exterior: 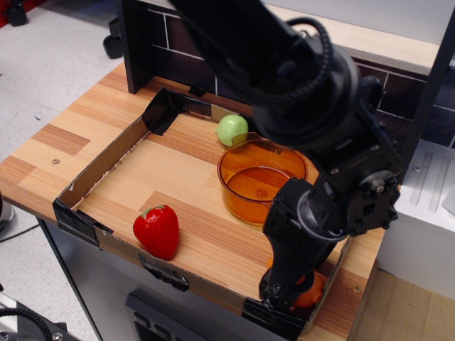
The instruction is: Put carrot in pot
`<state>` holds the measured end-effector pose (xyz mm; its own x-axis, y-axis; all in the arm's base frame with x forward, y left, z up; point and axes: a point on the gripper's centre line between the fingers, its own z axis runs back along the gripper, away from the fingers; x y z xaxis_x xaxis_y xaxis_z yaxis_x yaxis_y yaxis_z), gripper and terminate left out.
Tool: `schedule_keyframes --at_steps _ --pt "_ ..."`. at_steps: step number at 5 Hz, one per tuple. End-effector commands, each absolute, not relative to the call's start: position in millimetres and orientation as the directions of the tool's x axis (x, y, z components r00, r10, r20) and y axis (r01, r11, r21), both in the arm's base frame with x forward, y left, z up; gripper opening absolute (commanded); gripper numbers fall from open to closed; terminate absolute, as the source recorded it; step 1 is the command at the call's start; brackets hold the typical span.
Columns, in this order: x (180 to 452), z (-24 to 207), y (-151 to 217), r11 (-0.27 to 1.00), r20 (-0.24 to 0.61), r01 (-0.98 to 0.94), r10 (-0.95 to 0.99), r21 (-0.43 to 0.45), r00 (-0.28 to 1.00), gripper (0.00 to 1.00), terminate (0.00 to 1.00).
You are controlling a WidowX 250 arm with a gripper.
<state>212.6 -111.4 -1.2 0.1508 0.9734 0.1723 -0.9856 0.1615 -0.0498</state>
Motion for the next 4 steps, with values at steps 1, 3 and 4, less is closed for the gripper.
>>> schedule_keyframes --at_steps 1,3,4 --pt "217 9 -118 0.188 0.138 -0.980 0.975 -0.073 0.176 0.00 0.00" --pt "226 43 -105 0.157 0.093 -0.983 0.985 -0.096 0.149 0.00 0.00" --pt "241 76 -86 0.116 0.056 -0.982 0.993 -0.147 0.108 0.00 0.00"
